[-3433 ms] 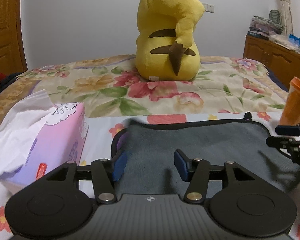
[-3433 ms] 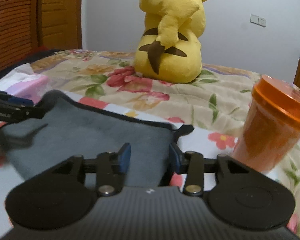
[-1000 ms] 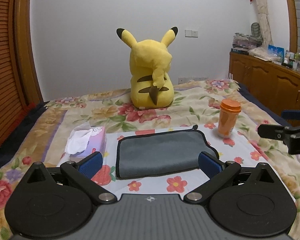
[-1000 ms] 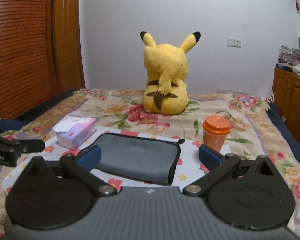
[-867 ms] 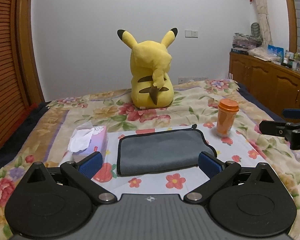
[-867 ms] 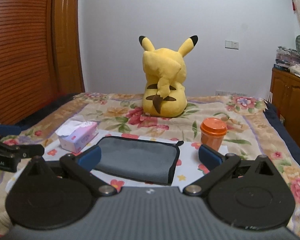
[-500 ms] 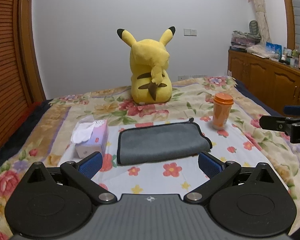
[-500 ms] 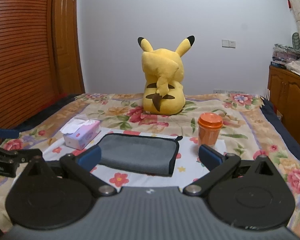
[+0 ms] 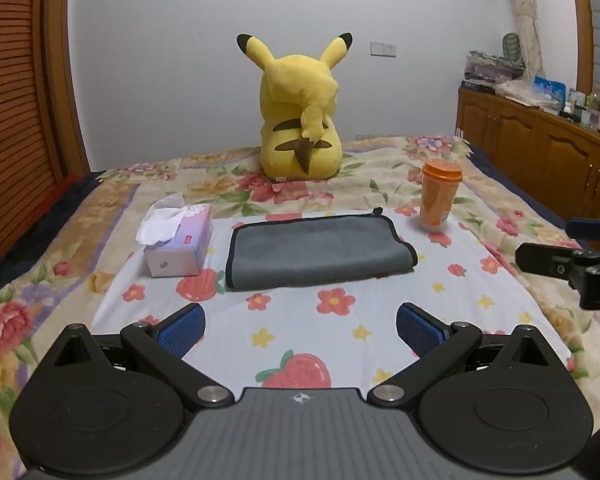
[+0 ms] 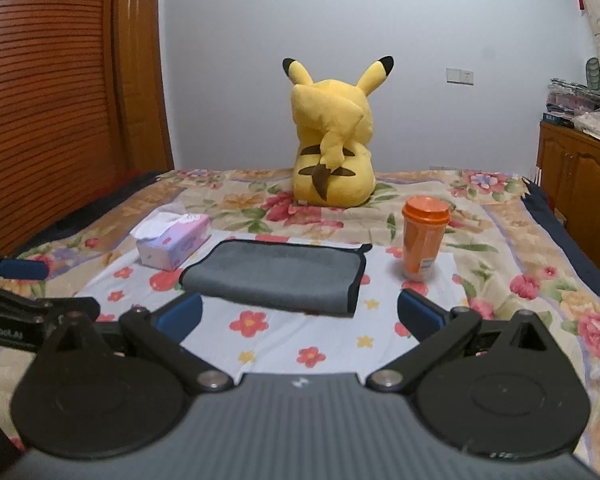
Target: Fold towel
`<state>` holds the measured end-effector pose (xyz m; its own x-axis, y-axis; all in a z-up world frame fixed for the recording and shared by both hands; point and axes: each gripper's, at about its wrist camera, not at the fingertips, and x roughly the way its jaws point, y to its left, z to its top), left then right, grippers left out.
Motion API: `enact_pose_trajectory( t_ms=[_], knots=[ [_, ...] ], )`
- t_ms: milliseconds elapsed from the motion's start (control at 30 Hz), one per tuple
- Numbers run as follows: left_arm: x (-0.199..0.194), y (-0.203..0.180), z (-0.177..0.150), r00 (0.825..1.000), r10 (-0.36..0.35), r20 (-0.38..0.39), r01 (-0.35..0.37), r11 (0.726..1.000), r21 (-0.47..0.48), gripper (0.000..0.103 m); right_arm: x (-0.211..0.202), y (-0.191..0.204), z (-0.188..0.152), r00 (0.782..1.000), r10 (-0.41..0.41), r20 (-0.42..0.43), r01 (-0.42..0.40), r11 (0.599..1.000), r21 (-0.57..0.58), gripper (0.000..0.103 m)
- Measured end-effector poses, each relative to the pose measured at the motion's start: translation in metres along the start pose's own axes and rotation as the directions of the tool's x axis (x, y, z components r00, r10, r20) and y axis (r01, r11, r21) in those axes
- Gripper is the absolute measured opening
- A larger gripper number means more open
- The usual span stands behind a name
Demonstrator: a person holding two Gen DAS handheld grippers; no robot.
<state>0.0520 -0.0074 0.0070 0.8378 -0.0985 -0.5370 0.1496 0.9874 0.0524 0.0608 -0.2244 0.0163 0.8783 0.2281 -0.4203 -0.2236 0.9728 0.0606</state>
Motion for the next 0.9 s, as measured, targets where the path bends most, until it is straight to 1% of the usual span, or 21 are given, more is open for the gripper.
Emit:
enact_pose_trajectory(
  t_ms=[200,600,767,900],
  knots=[
    [0.002,-0.005,-0.012,1.000,-0.012,-0.018,0.012,1.000,-0.014,0.103,-0.001,0.004,-0.009,1.000,0.001,-0.010,-0.001,1.000,-0.001,0.103],
    [0.015,-0.002,-0.035,0.999,0.009,-0.039,-0.011,0.999,-0.042,0.103,0.010,0.003,-0.032,0.998,-0.018,-0.052,0.019,1.000,0.003,0.103],
    [0.019,0.000,-0.040,0.999,0.011,-0.034,-0.013,0.998,-0.055,0.103,0.016,-0.003,-0.038,0.997,-0.038,-0.065,0.040,0.999,0.026,0.103],
    [0.018,0.000,-0.042,1.000,0.011,-0.024,-0.012,0.998,-0.056,0.103,0.019,-0.001,-0.041,0.996,-0.045,-0.076,0.047,0.999,0.017,0.103]
  ],
)
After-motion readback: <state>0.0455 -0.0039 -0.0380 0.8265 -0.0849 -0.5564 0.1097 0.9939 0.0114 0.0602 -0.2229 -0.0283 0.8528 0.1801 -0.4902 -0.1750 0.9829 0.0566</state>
